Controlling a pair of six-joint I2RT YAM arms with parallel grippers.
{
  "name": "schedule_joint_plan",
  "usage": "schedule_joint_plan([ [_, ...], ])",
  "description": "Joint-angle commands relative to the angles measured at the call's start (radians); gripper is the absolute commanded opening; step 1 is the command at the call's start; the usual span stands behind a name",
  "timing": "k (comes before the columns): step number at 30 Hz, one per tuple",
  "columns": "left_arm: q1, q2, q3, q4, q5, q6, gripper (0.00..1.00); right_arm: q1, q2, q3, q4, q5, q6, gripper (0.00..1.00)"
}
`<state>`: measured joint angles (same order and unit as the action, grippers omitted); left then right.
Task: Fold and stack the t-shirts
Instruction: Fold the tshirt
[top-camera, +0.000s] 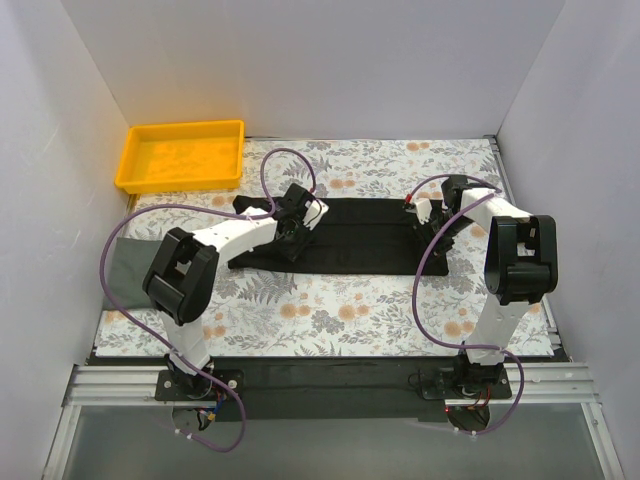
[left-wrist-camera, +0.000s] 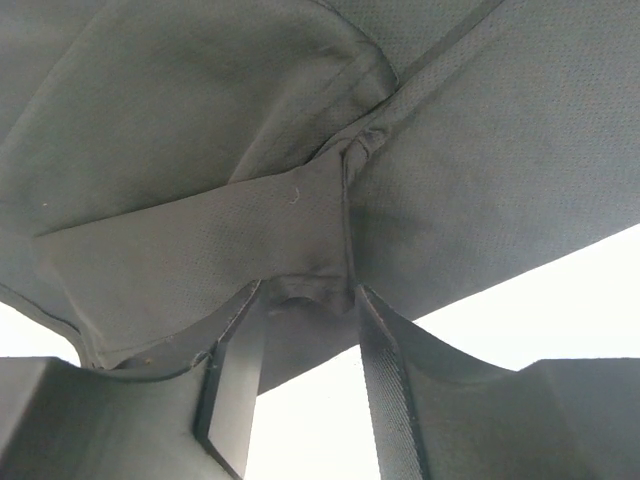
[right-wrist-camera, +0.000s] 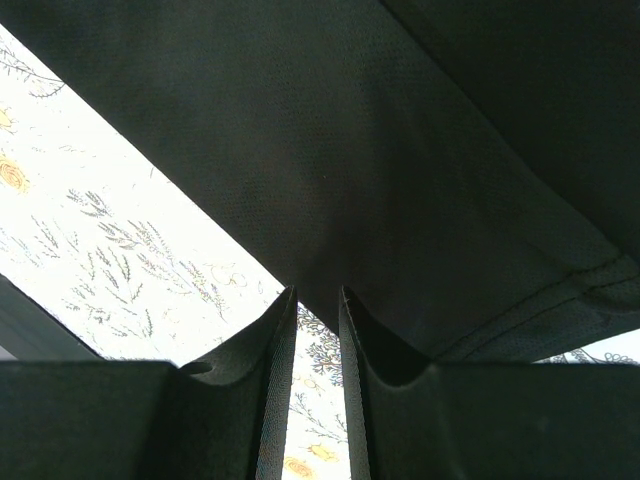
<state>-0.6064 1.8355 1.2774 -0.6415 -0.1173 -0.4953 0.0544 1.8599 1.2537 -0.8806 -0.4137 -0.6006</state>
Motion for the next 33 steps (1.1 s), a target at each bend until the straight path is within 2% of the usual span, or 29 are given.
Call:
schedule_joint_plan([
  [1,-0.006,-0.002,-0.001,0.022,0.021,-0.008,0.4,-0.005,0.012,-0.005,0.003,-0.002,-0.011,0.3],
  [5,-0.006,-0.007,-0.023,0.025,0.057,-0.006,0.48,-0.005,0.018,-0.004,0.003,-0.005,-0.011,0.29],
  [8,-0.006,-0.008,-0.038,0.043,0.028,-0.011,0.45,-0.005,0.018,-0.005,0.006,-0.004,-0.013,0.29],
  [12,-0.006,0.005,-0.039,0.059,-0.031,0.011,0.34,-0.008,0.021,-0.01,0.002,-0.008,-0.011,0.29],
  [16,-0.006,0.002,-0.024,0.077,-0.087,0.038,0.11,-0.008,0.021,-0.014,0.003,-0.007,-0.014,0.29],
  [17,-0.006,0.001,-0.012,0.082,-0.106,0.056,0.01,-0.011,0.021,-0.017,0.003,-0.007,-0.016,0.29],
  [18,-0.006,0.001,-0.004,0.086,-0.114,0.07,0.0,-0.01,0.022,-0.017,0.005,-0.007,-0.018,0.29],
  [26,-0.007,0.044,0.099,0.097,-0.124,0.225,0.0,-0.014,0.031,-0.014,0.003,-0.01,-0.018,0.29],
  [33,-0.029,0.113,0.116,0.164,-0.162,0.451,0.0,-0.013,0.035,-0.022,0.003,-0.008,-0.018,0.29],
])
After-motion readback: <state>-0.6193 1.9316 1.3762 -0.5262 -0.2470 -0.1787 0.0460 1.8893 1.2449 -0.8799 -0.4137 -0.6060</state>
